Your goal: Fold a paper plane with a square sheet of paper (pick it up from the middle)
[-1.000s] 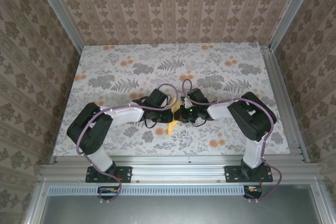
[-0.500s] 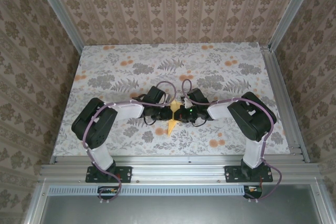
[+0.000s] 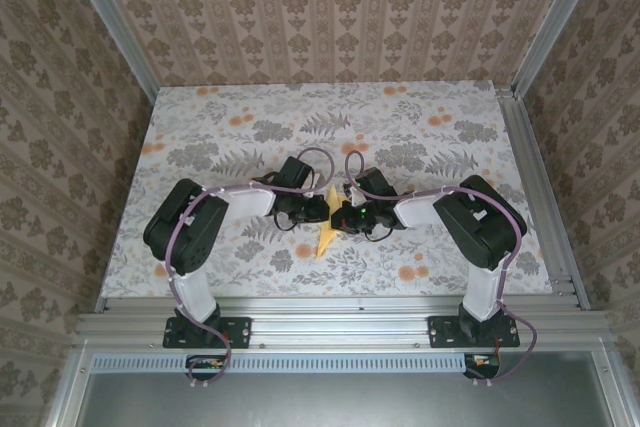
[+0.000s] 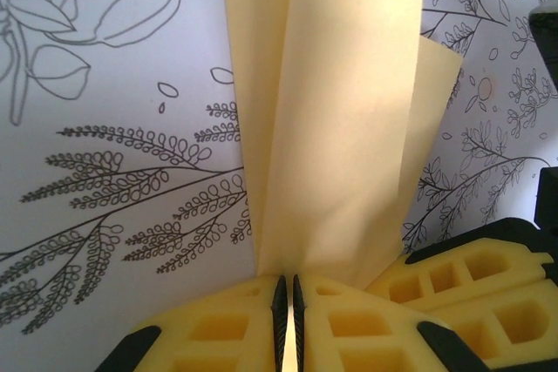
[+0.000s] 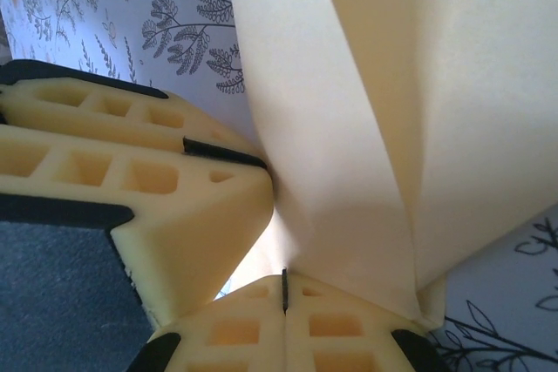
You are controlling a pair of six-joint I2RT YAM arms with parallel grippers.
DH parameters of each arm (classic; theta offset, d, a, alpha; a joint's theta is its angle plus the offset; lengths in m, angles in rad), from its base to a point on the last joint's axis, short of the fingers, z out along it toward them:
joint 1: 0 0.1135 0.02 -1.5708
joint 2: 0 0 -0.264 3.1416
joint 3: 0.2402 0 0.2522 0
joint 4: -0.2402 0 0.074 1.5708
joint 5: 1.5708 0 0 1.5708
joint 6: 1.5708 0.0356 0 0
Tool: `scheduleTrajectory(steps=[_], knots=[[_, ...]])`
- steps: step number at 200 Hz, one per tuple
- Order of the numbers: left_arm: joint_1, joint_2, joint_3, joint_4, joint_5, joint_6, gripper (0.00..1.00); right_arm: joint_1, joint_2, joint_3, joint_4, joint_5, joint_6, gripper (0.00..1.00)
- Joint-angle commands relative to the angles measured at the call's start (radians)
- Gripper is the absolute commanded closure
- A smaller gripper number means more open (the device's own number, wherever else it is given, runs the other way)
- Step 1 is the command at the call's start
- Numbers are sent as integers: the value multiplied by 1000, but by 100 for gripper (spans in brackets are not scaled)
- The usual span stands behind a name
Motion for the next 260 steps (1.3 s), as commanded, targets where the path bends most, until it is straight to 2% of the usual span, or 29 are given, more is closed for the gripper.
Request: scheduleTrajectory(steps=[1, 133, 177, 222, 260], knots=[[24, 51, 59, 34, -34, 14, 85, 23, 64, -37, -192, 123, -57, 100], [56, 116, 229, -7, 0, 17, 82, 25, 79, -48, -206, 121, -90, 100], [78, 116, 242, 40, 20, -18, 82, 25, 76, -54, -210, 122, -95, 100], [85, 135, 260, 12, 40, -3, 82, 25, 67, -50, -223, 123, -99, 100], [88, 62, 219, -14, 0, 10, 82, 25, 66, -48, -225, 123, -100, 100]])
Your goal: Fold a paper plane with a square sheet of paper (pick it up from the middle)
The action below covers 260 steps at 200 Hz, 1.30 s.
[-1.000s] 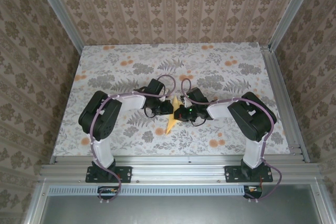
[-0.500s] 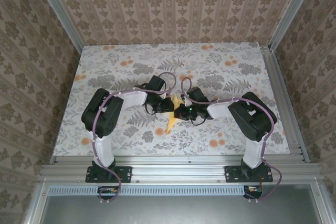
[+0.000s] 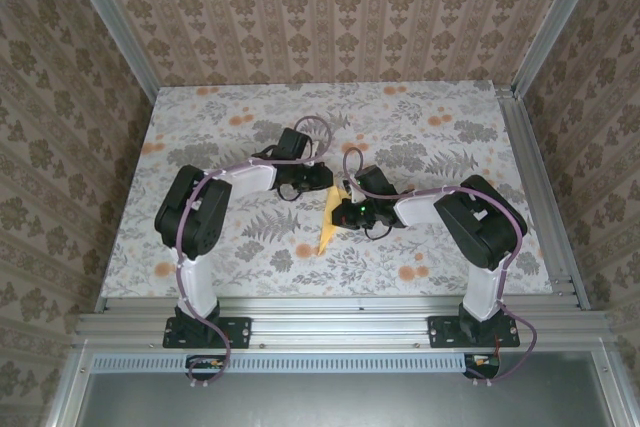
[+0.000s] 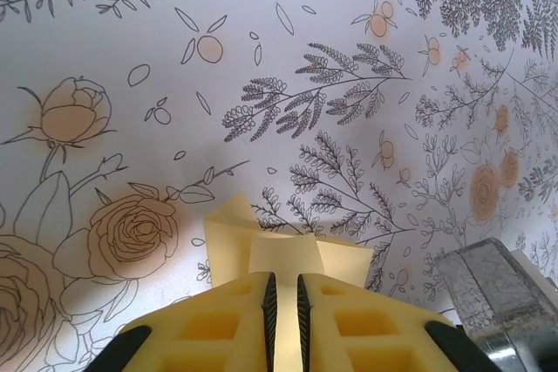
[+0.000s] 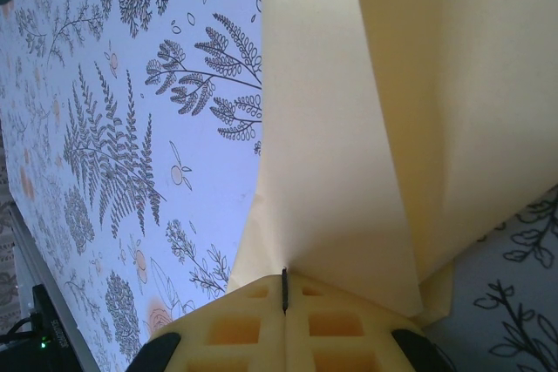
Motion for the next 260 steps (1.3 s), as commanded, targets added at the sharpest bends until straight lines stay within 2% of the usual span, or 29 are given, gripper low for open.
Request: scheduleTrajectory(steps=[1, 51, 94, 165, 260], knots=[[4, -56, -23, -23, -30, 11, 82, 27, 67, -60, -224, 59, -26, 100], [-22, -122, -128, -5, 19, -44, 81, 27, 66, -58, -237, 61, -37, 100], [-51, -73, -143, 22, 38, -77, 81, 27, 65, -52, -250, 62, -46, 100], [-59, 34, -85, 34, 35, -83, 81, 27, 65, -61, -261, 64, -58, 100], [-14, 110, 38, 53, 32, -98, 81, 29, 57, -86, -288, 69, -91, 100]])
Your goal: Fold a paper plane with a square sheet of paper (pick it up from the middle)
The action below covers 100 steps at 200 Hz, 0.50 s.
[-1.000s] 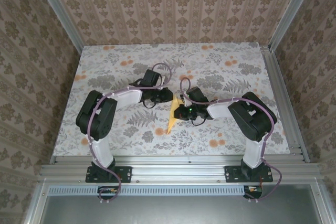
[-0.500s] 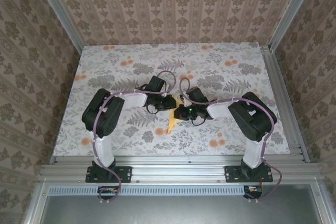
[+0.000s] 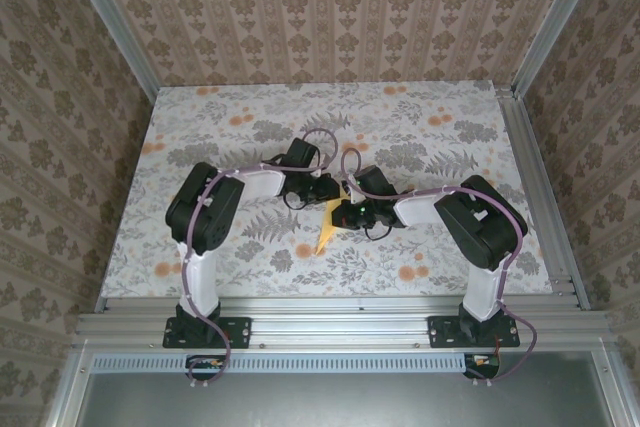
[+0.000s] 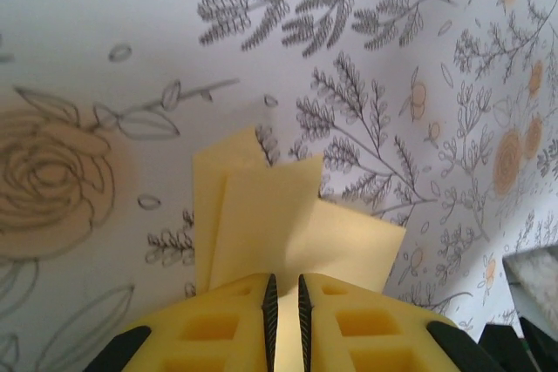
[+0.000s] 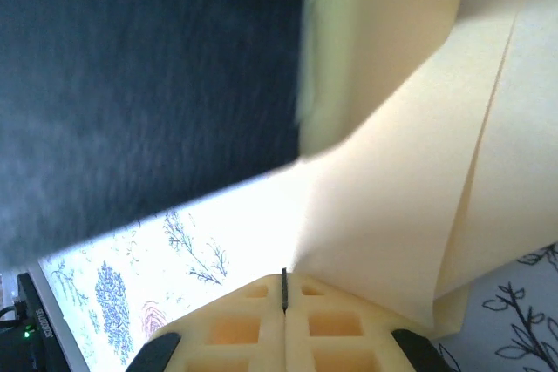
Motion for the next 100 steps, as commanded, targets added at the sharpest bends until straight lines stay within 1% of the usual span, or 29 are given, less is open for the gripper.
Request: scheduleTrajectory(steps=[1, 45, 100], knots=[[23, 35, 52, 21, -27, -7, 81, 27, 60, -84, -275, 69, -36, 100], [35, 96, 99, 2, -20, 9, 82, 27, 53, -86, -288, 72, -48, 100], [46, 177, 227, -78, -26, 53, 81, 27, 51, -94, -296, 76, -58, 100]])
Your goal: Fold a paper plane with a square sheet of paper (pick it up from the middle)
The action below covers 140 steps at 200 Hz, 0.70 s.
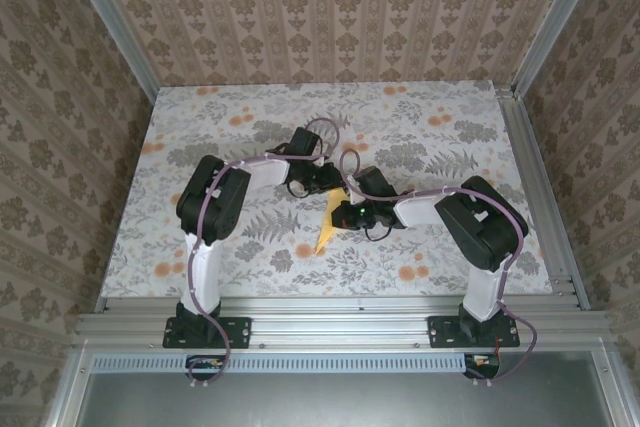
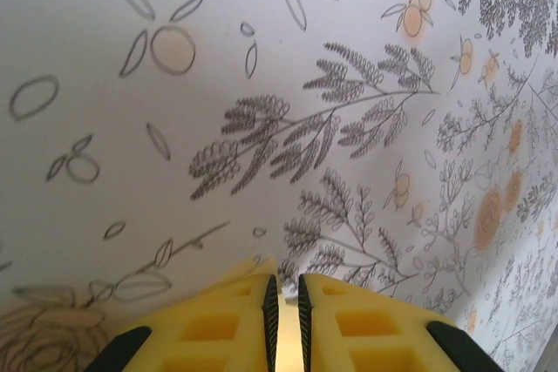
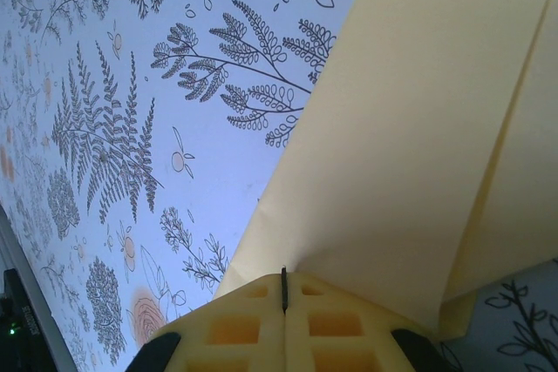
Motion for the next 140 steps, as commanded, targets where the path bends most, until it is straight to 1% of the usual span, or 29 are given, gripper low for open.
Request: scheduleTrajectory(steps=[1, 27, 85, 116, 140], knots=[[21, 67, 60, -21, -61, 51, 81, 21, 59, -87, -296, 60, -33, 100], [30, 90, 114, -70, -73, 78, 81, 21, 58, -88, -299, 59, -36, 100], [41, 142, 275, -218, -137, 166, 81, 21, 41, -87, -313, 67, -40, 100], [50, 112, 331, -222, -130, 179, 81, 21, 32, -86, -312, 69, -33, 100], [50, 25, 294, -216, -124, 174, 81, 19, 27, -76, -313, 71, -21, 100]])
